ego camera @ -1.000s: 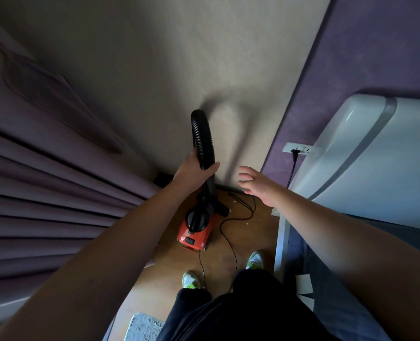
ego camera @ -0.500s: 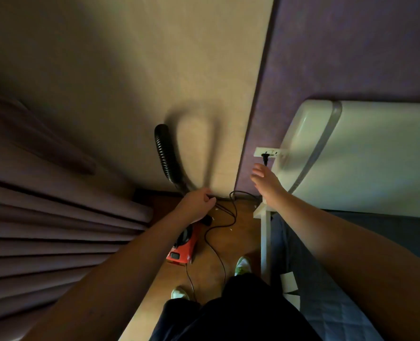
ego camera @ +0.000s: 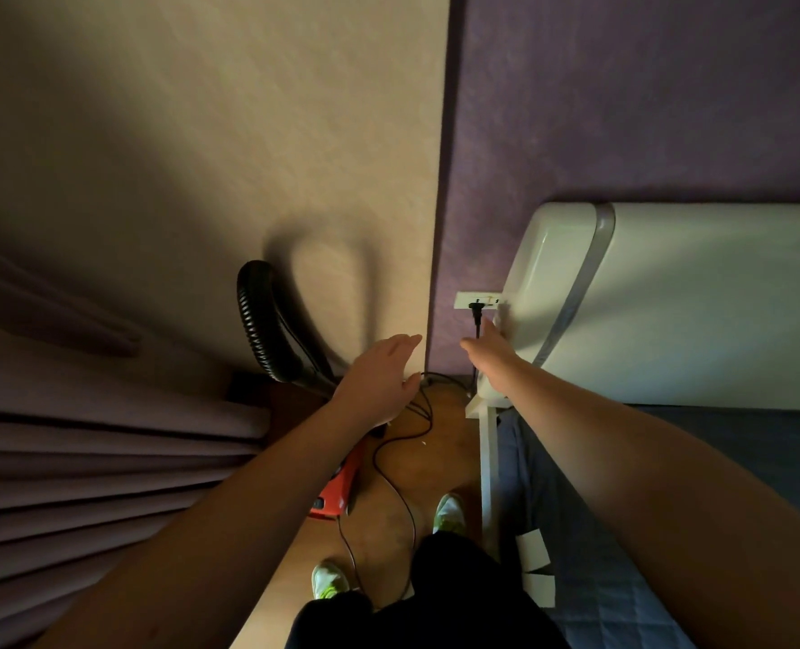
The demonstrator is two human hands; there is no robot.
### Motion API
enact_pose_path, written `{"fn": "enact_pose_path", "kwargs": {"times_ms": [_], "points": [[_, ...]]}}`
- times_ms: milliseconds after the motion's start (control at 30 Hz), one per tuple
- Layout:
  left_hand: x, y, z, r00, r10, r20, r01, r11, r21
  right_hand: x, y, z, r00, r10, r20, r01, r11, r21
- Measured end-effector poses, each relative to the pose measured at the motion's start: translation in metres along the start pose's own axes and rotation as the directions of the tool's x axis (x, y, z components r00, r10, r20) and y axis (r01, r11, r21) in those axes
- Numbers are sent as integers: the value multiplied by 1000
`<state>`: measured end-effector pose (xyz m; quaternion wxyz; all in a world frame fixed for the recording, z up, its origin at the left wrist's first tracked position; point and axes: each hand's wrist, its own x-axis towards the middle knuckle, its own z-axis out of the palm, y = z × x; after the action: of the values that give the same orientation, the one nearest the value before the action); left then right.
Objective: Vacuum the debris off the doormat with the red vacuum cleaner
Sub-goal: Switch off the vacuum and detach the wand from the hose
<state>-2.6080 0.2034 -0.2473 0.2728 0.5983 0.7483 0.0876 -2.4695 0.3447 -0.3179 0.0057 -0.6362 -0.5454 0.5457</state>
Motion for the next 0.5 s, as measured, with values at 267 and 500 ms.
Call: {"fn": "enact_pose_path", "kwargs": {"times_ms": [267,500], "points": [[11,-5,6,999,26,-25,-24,997,68,31,-5,10,992,127,3,-126,984,127],[21,-5,17,1000,-17,-16,17,1000,16,52,-3,16,993,116,-2,-114,971,-212]]}}
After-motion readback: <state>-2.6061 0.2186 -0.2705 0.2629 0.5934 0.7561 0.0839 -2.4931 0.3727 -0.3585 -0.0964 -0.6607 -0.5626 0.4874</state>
